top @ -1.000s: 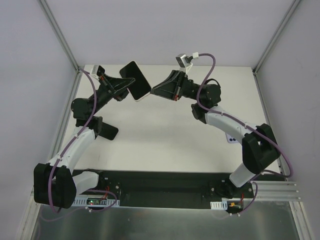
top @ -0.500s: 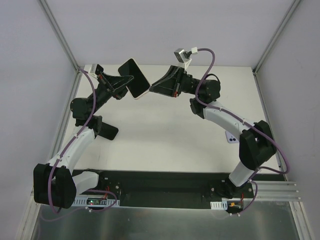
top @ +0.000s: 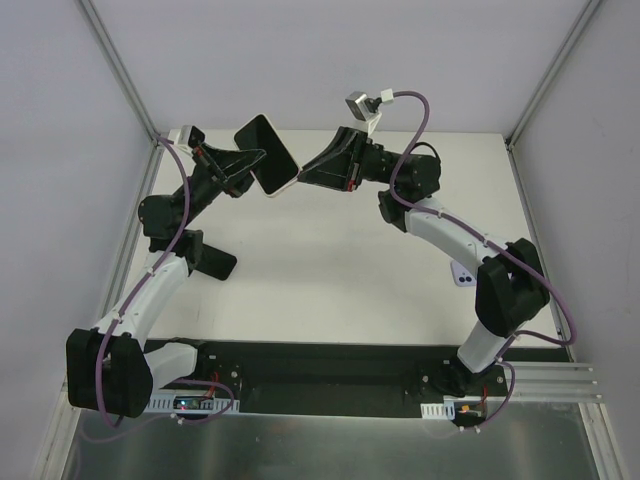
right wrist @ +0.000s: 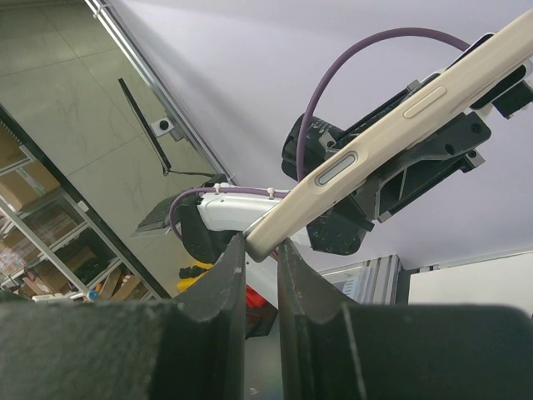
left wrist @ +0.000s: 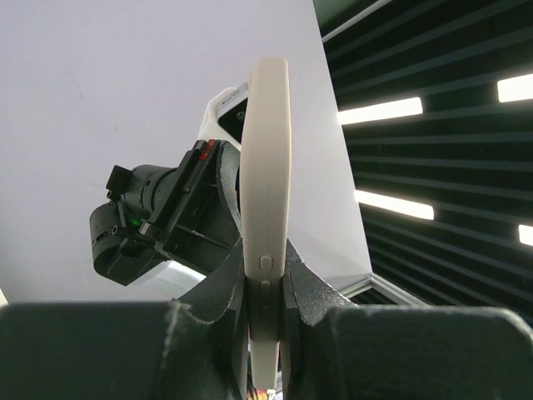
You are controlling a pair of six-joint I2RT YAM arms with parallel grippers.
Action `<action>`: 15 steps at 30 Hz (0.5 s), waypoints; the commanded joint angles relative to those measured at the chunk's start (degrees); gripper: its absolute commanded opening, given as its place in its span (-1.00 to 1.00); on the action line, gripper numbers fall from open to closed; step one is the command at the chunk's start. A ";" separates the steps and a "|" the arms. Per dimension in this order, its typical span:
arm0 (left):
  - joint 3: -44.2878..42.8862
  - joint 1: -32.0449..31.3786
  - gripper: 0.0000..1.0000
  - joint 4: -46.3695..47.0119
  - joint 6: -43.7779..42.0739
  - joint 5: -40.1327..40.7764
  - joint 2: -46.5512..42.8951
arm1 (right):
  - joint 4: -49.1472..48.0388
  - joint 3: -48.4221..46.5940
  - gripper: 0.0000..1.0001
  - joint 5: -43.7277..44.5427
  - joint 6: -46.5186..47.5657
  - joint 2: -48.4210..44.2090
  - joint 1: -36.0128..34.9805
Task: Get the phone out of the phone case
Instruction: Remove the phone case from the phone.
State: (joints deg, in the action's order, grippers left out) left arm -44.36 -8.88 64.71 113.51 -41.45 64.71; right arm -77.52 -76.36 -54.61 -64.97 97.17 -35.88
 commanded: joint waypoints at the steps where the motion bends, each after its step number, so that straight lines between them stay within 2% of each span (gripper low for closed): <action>1: -3.45 -2.19 -1.00 6.66 14.54 -6.62 -2.92 | -10.37 -3.09 -0.97 0.21 3.36 1.62 -1.30; 15: -3.81 -2.28 -1.00 7.98 15.51 -7.50 -3.01 | -10.37 -7.48 -0.97 -3.04 2.74 3.99 -2.00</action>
State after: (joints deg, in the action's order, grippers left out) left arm -45.10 -8.88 65.49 113.58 -41.67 64.31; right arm -77.62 -80.36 -58.04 -65.06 98.54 -35.90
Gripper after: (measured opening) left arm 0.111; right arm 0.173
